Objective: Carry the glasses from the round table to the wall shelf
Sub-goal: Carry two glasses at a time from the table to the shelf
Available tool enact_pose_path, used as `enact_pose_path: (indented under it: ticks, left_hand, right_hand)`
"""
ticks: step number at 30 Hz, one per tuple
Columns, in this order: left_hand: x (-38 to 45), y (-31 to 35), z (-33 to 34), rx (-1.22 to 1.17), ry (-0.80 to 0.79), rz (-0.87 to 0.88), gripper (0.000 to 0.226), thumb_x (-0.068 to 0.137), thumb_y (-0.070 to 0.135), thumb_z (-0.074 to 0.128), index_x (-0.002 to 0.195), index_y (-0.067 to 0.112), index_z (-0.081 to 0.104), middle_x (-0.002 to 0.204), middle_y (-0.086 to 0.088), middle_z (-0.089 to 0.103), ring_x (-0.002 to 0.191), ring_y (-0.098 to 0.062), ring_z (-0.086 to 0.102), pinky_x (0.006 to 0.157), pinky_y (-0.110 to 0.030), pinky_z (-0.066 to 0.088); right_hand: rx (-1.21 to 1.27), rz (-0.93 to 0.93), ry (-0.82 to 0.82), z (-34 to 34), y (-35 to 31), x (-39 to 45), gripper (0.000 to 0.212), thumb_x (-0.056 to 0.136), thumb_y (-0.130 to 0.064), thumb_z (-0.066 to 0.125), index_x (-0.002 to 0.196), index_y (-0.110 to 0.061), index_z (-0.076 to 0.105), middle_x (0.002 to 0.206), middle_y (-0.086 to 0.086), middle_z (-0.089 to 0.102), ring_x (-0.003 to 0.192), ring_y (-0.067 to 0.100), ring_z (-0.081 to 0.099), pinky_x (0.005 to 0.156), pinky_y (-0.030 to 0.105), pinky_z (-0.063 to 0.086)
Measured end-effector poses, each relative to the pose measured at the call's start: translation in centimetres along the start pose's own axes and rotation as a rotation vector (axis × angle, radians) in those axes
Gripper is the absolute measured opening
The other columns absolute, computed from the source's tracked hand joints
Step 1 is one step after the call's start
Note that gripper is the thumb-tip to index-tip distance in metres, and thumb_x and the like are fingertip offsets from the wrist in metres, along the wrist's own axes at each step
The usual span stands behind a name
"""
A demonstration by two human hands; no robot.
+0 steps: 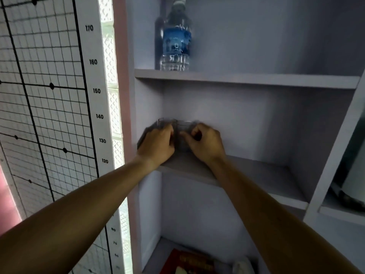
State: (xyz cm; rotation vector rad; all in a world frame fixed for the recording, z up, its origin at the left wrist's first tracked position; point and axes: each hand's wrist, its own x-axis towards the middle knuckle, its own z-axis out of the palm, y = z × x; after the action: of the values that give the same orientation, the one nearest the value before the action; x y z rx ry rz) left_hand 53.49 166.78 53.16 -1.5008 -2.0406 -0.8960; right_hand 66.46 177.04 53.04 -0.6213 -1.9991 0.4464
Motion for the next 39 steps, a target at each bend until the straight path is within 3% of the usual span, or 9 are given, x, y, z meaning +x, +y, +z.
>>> enact_pose_path:
  ticks: [10, 16, 21, 25, 27, 29, 31, 36, 39]
  left_hand:
    - [0.0, 0.1, -0.2, -0.021, -0.128, -0.035, 0.021, 0.086, 0.012, 0.057, 0.106, 0.009, 0.052, 0.100, -0.016, 0.071, 0.094, -0.035, 0.067, 0.072, -0.033, 0.046]
    - [-1.3, -0.2, -2.0, -0.086, -0.270, -0.112, 0.039, 0.089, 0.011, 0.052, 0.128, 0.009, 0.051, 0.122, -0.015, 0.066, 0.118, -0.031, 0.059, 0.097, -0.030, 0.044]
    - [-5.0, -1.4, -5.0, -0.163, -0.286, -0.054, 0.023, 0.087, 0.012, 0.064, 0.109, 0.014, 0.066, 0.097, -0.003, 0.070, 0.091, -0.017, 0.066, 0.074, -0.012, 0.043]
    - [-8.8, -2.6, -7.2, -0.169, -0.224, -0.057, 0.012, 0.088, 0.019, 0.068, 0.099, 0.016, 0.070, 0.095, 0.006, 0.064, 0.085, -0.010, 0.064, 0.079, -0.017, 0.048]
    - [-11.2, -3.6, -7.8, -0.170, -0.233, -0.110, 0.011, 0.090, 0.021, 0.065, 0.100, 0.018, 0.069, 0.097, 0.006, 0.067, 0.080, -0.004, 0.064, 0.076, -0.013, 0.048]
    - [-14.4, -5.3, -7.9, -0.109, -0.310, -0.170, 0.013, 0.090, 0.024, 0.062, 0.102, 0.023, 0.067, 0.098, 0.006, 0.070, 0.087, -0.009, 0.066, 0.083, -0.026, 0.054]
    - [-18.6, -7.1, -7.7, -0.014, -0.450, -0.243, 0.014, 0.090, 0.025, 0.061, 0.103, 0.022, 0.066, 0.098, 0.005, 0.070, 0.090, -0.012, 0.065, 0.086, -0.034, 0.054]
    - [-34.8, -12.1, -7.1, -0.002, -0.758, -0.620, 0.013, 0.092, 0.030, 0.061, 0.103, 0.027, 0.067, 0.096, 0.010, 0.058, 0.092, -0.011, 0.057, 0.088, -0.028, 0.044]
    - [-48.4, -13.0, -6.8, -0.085, -0.963, -0.808, 0.013, 0.089, 0.033, 0.055, 0.093, 0.022, 0.060, 0.092, -0.001, 0.053, 0.087, -0.015, 0.051, 0.075, -0.024, 0.036]
  right_hand:
    - [-0.029, 0.004, -0.068, -0.4, -0.5, -0.1, 0.030, 0.089, -0.037, 0.070, 0.079, -0.011, 0.060, 0.072, 0.001, 0.062, 0.069, 0.020, 0.059, 0.066, 0.033, 0.051]
    - [-0.176, -0.037, -0.098, -0.9, -2.1, -1.6, 0.033, 0.090, -0.031, 0.064, 0.065, -0.018, 0.046, 0.063, 0.000, 0.052, 0.064, 0.026, 0.052, 0.058, 0.032, 0.041]
    - [-0.238, -0.202, -0.069, -0.7, -3.2, -3.0, 0.044, 0.086, -0.026, 0.066, 0.053, -0.014, 0.040, 0.052, 0.002, 0.044, 0.053, 0.026, 0.042, 0.056, 0.030, 0.031]
    - [-0.358, -0.416, -0.187, 1.2, -5.2, -5.7, 0.024, 0.084, -0.031, 0.066, 0.073, -0.010, 0.069, 0.071, 0.011, 0.069, 0.066, 0.038, 0.064, 0.056, 0.036, 0.044]
    - [-0.373, -0.535, -0.200, 3.0, -6.3, -8.4, 0.018, 0.079, -0.027, 0.065, 0.071, -0.012, 0.070, 0.071, 0.011, 0.070, 0.064, 0.035, 0.066, 0.064, 0.038, 0.050]
    - [-0.404, -0.610, -0.252, 5.6, -7.1, -12.3, 0.017, 0.074, -0.023, 0.060, 0.065, -0.011, 0.068, 0.062, 0.009, 0.066, 0.062, 0.031, 0.063, 0.078, 0.043, 0.047]
    - [-0.413, -0.582, -0.454, 8.5, -7.4, -16.6, 0.025, 0.081, -0.026, 0.053, 0.070, -0.010, 0.068, 0.069, 0.009, 0.067, 0.070, 0.032, 0.064, 0.087, 0.044, 0.041]
    - [-0.471, -0.343, -1.086, 14.3, -6.6, -28.6, 0.027, 0.089, -0.034, 0.055, 0.102, -0.015, 0.069, 0.112, 0.007, 0.068, 0.106, 0.029, 0.063, 0.092, 0.037, 0.044]
    - [-0.460, -0.235, -1.444, 16.3, -5.8, -36.9, 0.031, 0.093, -0.033, 0.056, 0.116, -0.014, 0.067, 0.125, 0.008, 0.063, 0.119, 0.029, 0.058, 0.095, 0.036, 0.049]
